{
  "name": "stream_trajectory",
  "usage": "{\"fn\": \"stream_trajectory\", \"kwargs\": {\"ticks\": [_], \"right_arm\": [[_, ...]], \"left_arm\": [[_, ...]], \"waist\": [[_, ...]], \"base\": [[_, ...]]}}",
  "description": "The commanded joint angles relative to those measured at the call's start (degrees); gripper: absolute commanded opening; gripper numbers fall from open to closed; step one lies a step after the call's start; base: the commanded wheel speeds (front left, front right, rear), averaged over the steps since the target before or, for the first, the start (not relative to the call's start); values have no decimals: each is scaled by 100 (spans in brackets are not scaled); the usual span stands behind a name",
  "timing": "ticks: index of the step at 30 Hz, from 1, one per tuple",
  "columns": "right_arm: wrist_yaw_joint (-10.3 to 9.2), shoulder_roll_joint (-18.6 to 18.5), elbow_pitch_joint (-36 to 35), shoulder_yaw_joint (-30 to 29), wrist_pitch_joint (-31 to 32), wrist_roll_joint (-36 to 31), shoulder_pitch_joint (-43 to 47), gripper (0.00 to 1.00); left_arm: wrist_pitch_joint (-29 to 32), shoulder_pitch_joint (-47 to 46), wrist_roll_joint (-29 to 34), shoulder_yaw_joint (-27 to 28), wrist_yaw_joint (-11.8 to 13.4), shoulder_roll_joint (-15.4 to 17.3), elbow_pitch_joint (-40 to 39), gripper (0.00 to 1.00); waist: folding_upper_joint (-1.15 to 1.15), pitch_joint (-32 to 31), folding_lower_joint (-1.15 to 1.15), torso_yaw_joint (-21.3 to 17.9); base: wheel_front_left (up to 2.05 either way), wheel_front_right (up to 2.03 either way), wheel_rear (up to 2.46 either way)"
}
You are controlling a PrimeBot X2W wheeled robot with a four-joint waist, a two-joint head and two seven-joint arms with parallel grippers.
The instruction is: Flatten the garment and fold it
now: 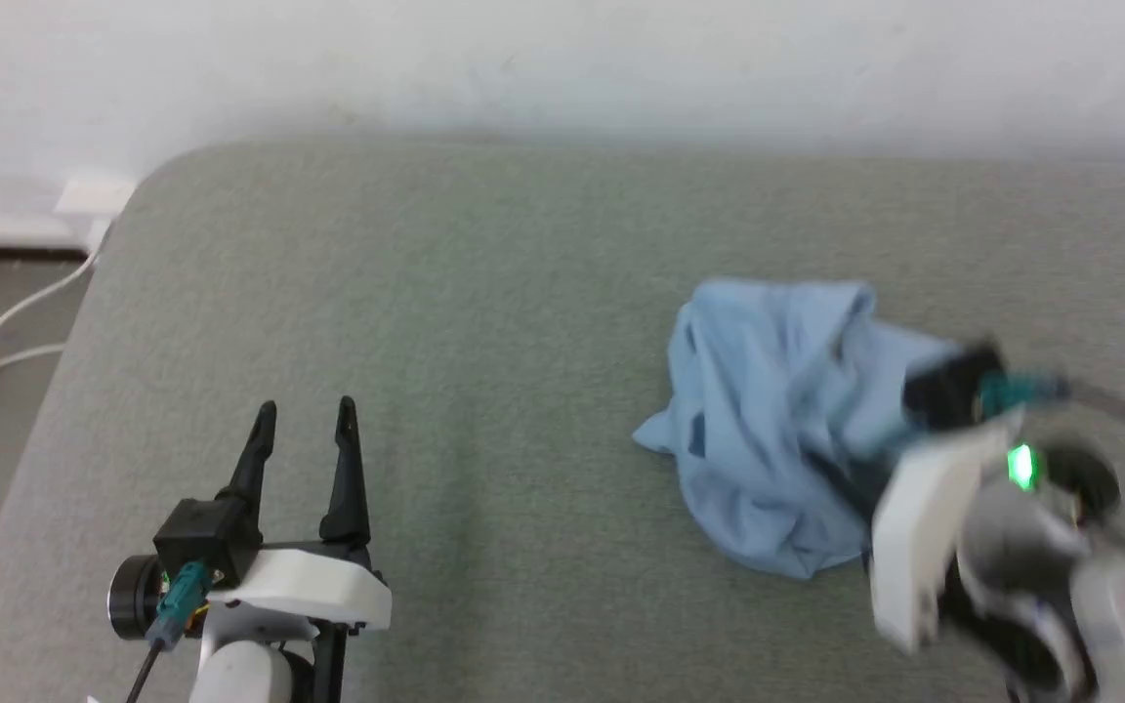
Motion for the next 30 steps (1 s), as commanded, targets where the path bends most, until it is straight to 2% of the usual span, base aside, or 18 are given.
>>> {"fn": "stream_trajectory", "kwargs": {"ticks": [1,4,8,12,13,14,17,23,26,30], "right_arm": [[-5,-63,-213,-26,199,-7,386,0],[-5,31,-745,-256,858,-185,1439,0],[-5,428,-830,-814,1571,-617,2574,0],[-5,895,-742,-1399,1425,-1145,2902,0],[-5,961,-720,-1507,1237,-1263,2865,70],[-5,1021,-683,-1628,1026,-1365,2811,100],[-5,1133,-604,-1897,216,-1575,2545,100],[-5,1198,-413,-2350,-1977,-1788,1887,100],[-5,1200,-205,-2247,-2581,-1744,1745,100],[-5,1201,21,-2023,-2920,-1704,1568,100]], "left_arm": [[-27,64,52,30,-23,15,-3,100],[-27,106,58,46,-28,12,1,100],[-27,144,61,12,-43,2,18,100],[-27,166,67,-17,-53,-3,64,100],[-27,163,72,-29,-56,-5,77,100],[-27,158,73,-40,-59,-6,91,100],[-27,107,72,-95,-87,-10,146,100],[-20,-266,-9,-497,-255,-36,314,100],[111,-654,-60,-943,-407,-49,504,100],[587,-1326,-324,-1686,-543,-57,831,100]], "waist": [[0,-367,2,-388],[0,-438,2,-522],[0,-480,2,-645],[0,-492,2,-763],[0,-490,2,-783],[0,-490,2,-807],[0,-477,2,-844],[0,-358,2,-857],[0,-272,2,-873],[0,-95,2,-953]], "base": [[0,0,0],[0,0,0],[0,0,0],[0,0,0],[0,0,0],[0,0,0],[0,0,0],[0,0,0],[0,0,0],[0,0,0]]}}
